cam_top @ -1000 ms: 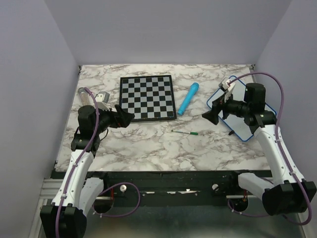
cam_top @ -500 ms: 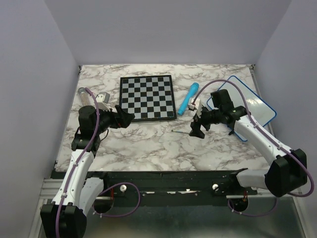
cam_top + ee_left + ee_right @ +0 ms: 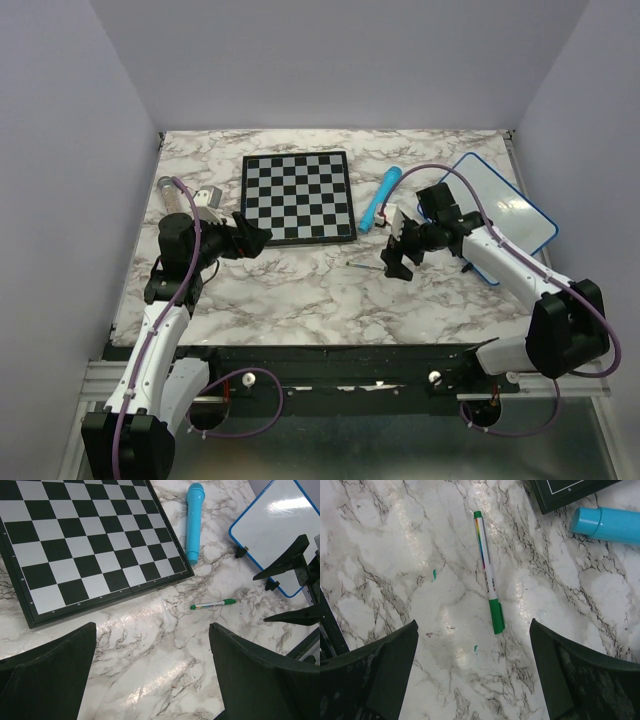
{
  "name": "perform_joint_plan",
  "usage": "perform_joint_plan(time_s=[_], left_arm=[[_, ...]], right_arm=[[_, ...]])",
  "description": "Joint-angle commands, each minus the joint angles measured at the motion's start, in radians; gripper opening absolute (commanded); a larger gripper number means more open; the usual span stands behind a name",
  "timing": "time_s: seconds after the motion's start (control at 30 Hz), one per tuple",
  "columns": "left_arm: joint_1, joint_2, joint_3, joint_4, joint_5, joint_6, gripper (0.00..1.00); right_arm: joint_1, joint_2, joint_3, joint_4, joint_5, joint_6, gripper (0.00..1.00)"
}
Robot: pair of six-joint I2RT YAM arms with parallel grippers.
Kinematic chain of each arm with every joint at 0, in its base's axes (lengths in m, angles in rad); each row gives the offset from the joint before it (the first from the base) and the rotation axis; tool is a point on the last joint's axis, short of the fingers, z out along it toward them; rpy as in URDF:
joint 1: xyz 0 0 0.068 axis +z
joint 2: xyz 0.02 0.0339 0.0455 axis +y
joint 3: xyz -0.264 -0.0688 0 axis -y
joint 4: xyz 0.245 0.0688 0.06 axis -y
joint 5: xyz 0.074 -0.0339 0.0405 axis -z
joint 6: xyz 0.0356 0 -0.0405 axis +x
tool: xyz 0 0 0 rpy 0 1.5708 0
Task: Write a sentence on the whiteboard
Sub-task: Pick up the whiteboard marker from the center of the board.
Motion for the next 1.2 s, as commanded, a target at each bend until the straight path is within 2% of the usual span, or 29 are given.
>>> perform_joint_plan(time_s=[0.0, 0.23, 0.33, 0.57, 0.67, 0.73, 0.93, 1.17], left_arm=[[-0.002, -0.001, -0.004, 0.021, 0.010, 0.000, 0.99], [-0.002, 0.005, -0.007, 0.026, 0.011, 0.000, 0.99], [-0.002, 0.007, -0.007, 0.026, 0.013, 0.000, 0.99], [-0.002, 0.005, -0.007, 0.029, 0.013, 0.000, 0.99], [-0.002, 0.004, -0.007, 0.029, 0.013, 0.000, 0.99], [-0.002, 0.004, -0.007, 0.029, 0.014, 0.000, 0.99], [-0.002, 0.005, -0.009, 0.032, 0.019, -0.003, 0.99], [0.004, 0.019, -0.015, 0.070, 0.068, -0.026, 0.99]], right_arm=[[0.007, 0.016, -0.033, 0.038, 0.036, -0.045, 1.00], [0.007, -0.006, -0.089, 0.111, 0.053, -0.158, 0.99], [0.007, 0.011, -0.091, 0.113, 0.043, -0.221, 0.95], [0.016, 0.125, -0.042, 0.104, 0.033, -0.233, 0.81], [0.030, 0.181, -0.017, 0.104, 0.080, -0.229, 0.72], [0.033, 0.209, -0.010, 0.110, 0.106, -0.226, 0.70], [0.045, 0.257, -0.010, 0.128, 0.177, -0.233, 0.60], [0.079, 0.284, -0.037, 0.138, 0.220, -0.252, 0.41]])
